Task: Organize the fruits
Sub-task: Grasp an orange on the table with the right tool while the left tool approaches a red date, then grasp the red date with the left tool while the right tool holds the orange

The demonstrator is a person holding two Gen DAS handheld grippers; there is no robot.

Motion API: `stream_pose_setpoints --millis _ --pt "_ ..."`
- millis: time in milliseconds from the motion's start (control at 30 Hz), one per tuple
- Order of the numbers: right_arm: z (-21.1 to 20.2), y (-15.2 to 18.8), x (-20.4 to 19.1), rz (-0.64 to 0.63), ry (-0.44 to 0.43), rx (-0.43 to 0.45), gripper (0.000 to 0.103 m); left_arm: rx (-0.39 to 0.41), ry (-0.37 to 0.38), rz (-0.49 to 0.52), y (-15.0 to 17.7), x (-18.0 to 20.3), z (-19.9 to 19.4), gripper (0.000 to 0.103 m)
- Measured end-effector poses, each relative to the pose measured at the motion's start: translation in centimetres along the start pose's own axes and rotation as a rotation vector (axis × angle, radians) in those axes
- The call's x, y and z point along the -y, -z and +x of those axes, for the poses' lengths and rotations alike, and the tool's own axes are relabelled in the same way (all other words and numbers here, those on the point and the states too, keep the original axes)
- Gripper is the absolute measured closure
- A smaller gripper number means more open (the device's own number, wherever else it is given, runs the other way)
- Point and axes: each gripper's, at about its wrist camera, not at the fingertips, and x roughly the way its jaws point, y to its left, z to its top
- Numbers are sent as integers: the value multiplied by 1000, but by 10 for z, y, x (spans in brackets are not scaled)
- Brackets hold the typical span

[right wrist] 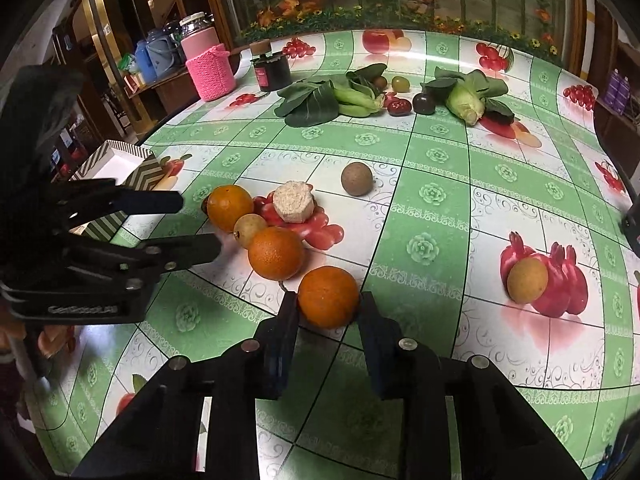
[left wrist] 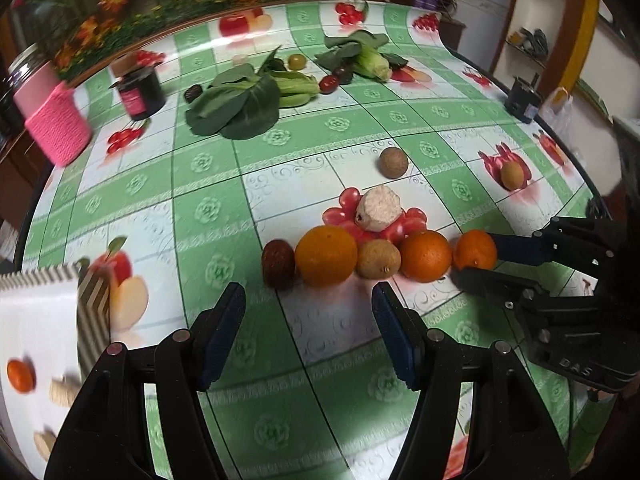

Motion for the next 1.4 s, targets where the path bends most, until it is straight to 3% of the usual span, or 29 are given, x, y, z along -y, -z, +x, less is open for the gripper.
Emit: stream_pose_setpoints --millis 200,333,467,500,533,833,900,967,1033,1067,1267,1400 --pt "0 0 2 7 -29 3 72 -1 9 60 -9 3 10 39" --pt "0 1 3 14 -38 5 72 -5 19 85 -11 4 16 54" --pt "1 1 3 16 -38 6 72 -6 31 76 -11 2 16 57" --pt "1 1 3 16 -38 6 72 -5 33 70 -10 2 16 75" --pt "1 0 3 17 -38 6 72 -2 37 61 -10 0 14 103" --pt "-2 1 1 17 -38 7 72 -15 22 25 -3 -8 8 103" --pt "-3 2 1 18 -38 7 72 -14 30 17 -2 -11 5 100" --pt "-4 2 2 19 -39 7 72 -12 35 10 -1 -15 1 82" --pt "-3 2 3 21 -39 4 72 4 42 -6 0 -22 -6 44" --pt "-3 2 4 23 -40 4 72 16 39 -14 1 -27 -10 39" --pt "-2 2 5 26 -47 3 72 24 18 -86 2 -54 -19 37" --pt "-2 2 3 21 -51 6 72 32 34 -72 0 -48 -18 37"
